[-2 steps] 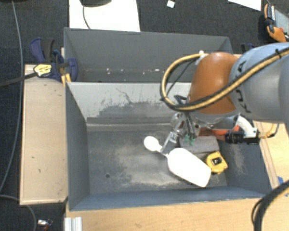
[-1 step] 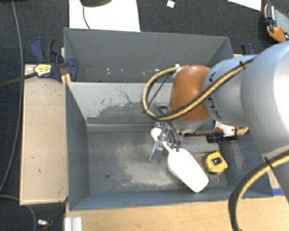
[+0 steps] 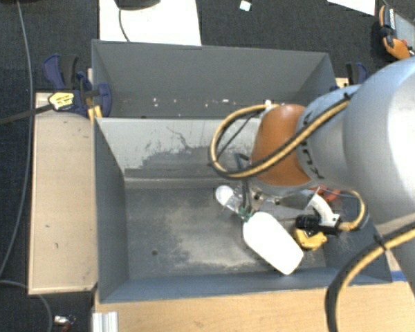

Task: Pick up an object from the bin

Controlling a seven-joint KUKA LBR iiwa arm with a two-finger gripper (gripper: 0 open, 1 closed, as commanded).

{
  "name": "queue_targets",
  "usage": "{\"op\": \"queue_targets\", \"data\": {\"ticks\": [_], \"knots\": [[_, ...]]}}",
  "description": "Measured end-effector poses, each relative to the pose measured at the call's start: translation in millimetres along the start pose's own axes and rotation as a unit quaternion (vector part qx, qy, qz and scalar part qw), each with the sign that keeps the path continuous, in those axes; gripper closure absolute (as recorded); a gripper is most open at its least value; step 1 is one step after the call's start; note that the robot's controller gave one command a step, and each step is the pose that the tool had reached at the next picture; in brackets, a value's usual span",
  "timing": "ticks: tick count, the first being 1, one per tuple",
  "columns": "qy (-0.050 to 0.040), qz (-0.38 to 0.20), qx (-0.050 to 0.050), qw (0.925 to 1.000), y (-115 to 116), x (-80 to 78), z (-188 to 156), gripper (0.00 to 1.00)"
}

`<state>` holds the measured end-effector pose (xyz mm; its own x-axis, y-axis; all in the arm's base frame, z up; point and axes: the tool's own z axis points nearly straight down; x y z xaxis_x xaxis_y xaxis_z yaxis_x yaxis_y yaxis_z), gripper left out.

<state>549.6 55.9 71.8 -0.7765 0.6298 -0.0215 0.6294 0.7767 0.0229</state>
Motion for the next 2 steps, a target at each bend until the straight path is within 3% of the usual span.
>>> {"op": "queue_targets", "data": {"ticks": [2], "knots": [[-0.0002,0.002,0.0,1.0,-2.9,-2.1,-2.8,1.0]]}}
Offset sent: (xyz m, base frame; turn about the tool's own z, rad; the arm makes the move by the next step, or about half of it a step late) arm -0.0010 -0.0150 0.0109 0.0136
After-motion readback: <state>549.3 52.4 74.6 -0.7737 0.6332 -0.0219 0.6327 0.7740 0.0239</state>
